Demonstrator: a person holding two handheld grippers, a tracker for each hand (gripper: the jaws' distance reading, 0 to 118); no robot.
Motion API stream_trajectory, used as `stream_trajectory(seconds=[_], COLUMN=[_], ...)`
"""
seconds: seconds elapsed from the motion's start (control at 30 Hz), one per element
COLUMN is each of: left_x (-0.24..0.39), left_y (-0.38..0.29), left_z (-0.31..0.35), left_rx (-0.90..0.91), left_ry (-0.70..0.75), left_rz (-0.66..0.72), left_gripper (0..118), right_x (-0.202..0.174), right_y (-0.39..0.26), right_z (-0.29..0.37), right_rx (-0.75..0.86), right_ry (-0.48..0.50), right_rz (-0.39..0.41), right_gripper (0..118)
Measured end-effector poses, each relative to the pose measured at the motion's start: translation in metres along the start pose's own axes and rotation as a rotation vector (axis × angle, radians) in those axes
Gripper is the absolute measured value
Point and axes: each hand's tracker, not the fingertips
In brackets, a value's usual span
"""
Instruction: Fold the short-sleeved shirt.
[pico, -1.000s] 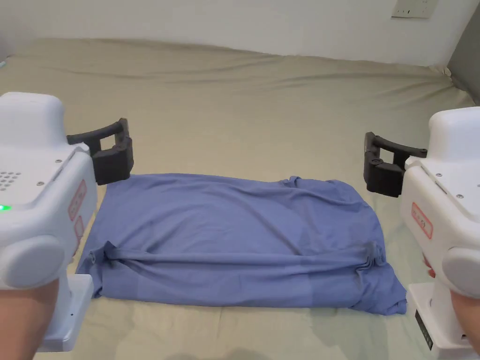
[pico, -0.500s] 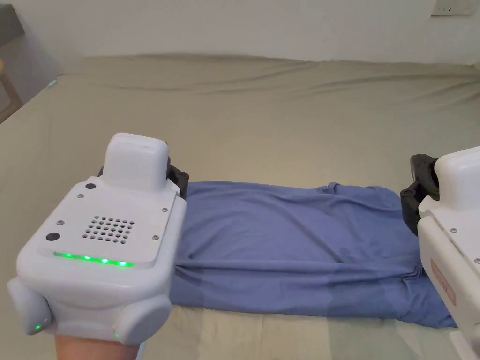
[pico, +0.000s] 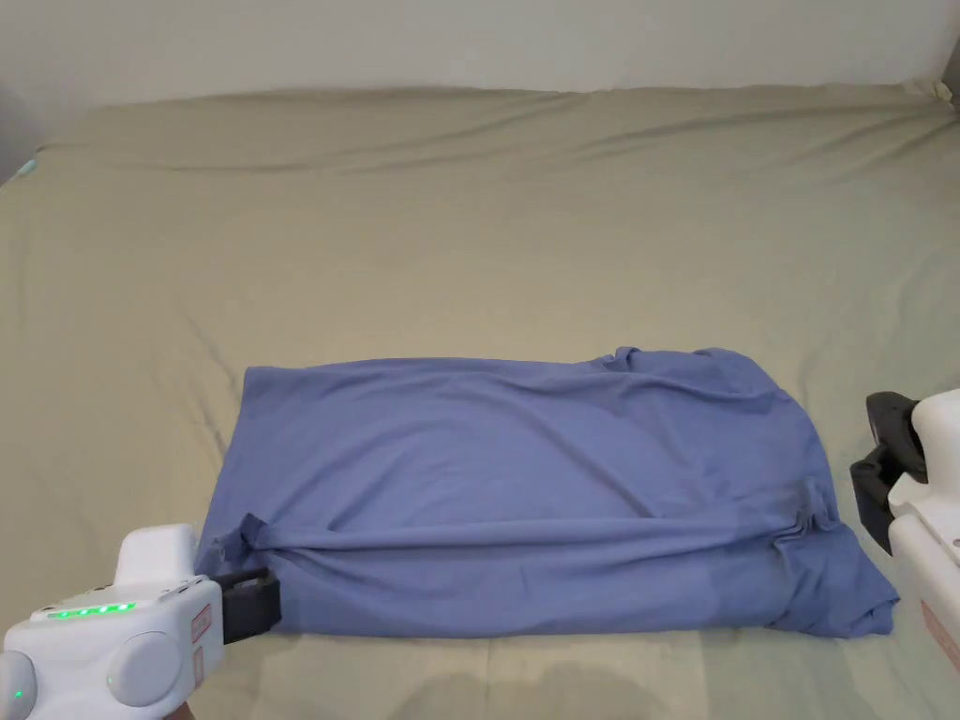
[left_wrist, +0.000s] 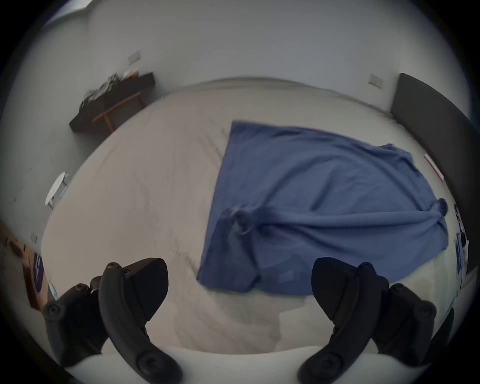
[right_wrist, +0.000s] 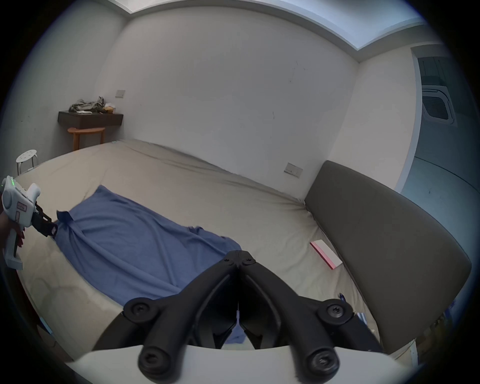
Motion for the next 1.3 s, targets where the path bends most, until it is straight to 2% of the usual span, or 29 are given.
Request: stream_trajectory(seconds=[0.13,0.2,0.3,0.33,0.4,0.43,0.5,0.53,0.57,0.6,0.63,0.67,0.7,0.9,1.0,1.03,1.07,1.1,1.13,1.17,1.2,1.23,1.27,1.3], left_x=[-0.009,-0.01,-0.005,-0.004,0.002,0.004,0.004,0.003,0.002,0.003,0.002,0.002,0.002,0.0,0.002,0.004,0.006,0.008,0.004,0.006,0.008,0.01,0.011,0.011], left_y=[0.005,0.006,0.005,0.005,0.008,0.01,0.01,0.01,0.009,0.01,0.009,0.01,0.01,0.008,0.004,0.004,0.005,0.006,0.007,0.009,0.012,0.014,0.017,0.021], left_z=[-0.032,-0.049,-0.046,-0.046,-0.041,-0.038,-0.032,-0.028,-0.027,-0.017,-0.011,-0.008,-0.003,-0.002,-0.008,-0.007,-0.005,-0.003,-0.009,-0.007,-0.003,0.001,0.004,0.01], left_rx=[-0.042,-0.089,-0.078,-0.076,-0.07,-0.065,-0.025,-0.016,-0.024,-0.028,-0.018,-0.018,-0.019,-0.039,-0.053,-0.052,-0.048,-0.042,-0.03,-0.021,-0.01,0.003,0.017,0.029], left_ry=[0.021,0.013,-0.002,-0.005,-0.025,-0.044,-0.066,-0.053,-0.077,-0.104,-0.096,-0.096,-0.1,-0.101,-0.088,-0.081,-0.075,-0.069,-0.062,-0.053,-0.046,-0.042,-0.038,-0.035], left_rz=[0.037,0.044,0.051,0.041,0.023,0.015,0.032,0.051,0.066,0.087,0.086,0.08,0.073,0.062,0.047,0.039,0.03,0.02,0.007,-0.009,-0.026,-0.04,-0.052,-0.067], left_gripper=[110,103,101,96,79,61,17,10,9,9,9,9,9,9,9,9,9,9,9,9,9,9,9,9], right_x=[0.011,0.014,0.017,0.019,0.02,0.021,0.024,0.027,0.03,0.033,0.036,0.037,0.037,0.034,0.032,0.031,0.026,0.022,0.018,0.012,0.005,0.001,-0.003,-0.003], right_y=[-0.008,-0.01,-0.012,-0.013,-0.016,-0.018,-0.025,-0.034,-0.04,-0.051,-0.064,-0.075,-0.089,-0.162,-0.17,-0.166,-0.162,-0.159,-0.156,-0.153,-0.149,-0.147,-0.144,-0.142], right_z=[-0.004,-0.006,-0.008,-0.011,-0.018,-0.024,-0.041,-0.052,-0.062,-0.075,-0.092,-0.104,-0.119,-0.192,-0.197,-0.195,-0.192,-0.19,-0.189,-0.188,-0.187,-0.188,-0.189,-0.189], right_rx=[-0.043,-0.058,-0.082,-0.091,-0.118,-0.145,-0.215,-0.264,-0.291,-0.335,-0.417,-0.476,-0.54,-0.781,-0.772,-0.759,-0.749,-0.734,-0.714,-0.718,-0.711,-0.696,-0.7,-0.724], right_ry=[-0.019,-0.029,-0.043,-0.045,-0.043,-0.035,-0.002,0.025,0.031,0.04,0.033,0.069,0.084,0.104,0.138,0.137,0.148,0.184,0.235,0.202,0.203,0.258,0.229,0.204], right_rz=[0.002,0.007,0.024,0.026,0.026,0.022,-0.003,-0.034,-0.081,-0.117,-0.113,-0.124,-0.137,-0.204,-0.281,-0.28,-0.273,-0.254,-0.272,-0.265,-0.206,-0.212,-0.215,-0.143], right_gripper=[2,2,2,2,2,2,3,7,22,51,94,109,110,110,108,98,82,64,53,27,9,9,9,9])
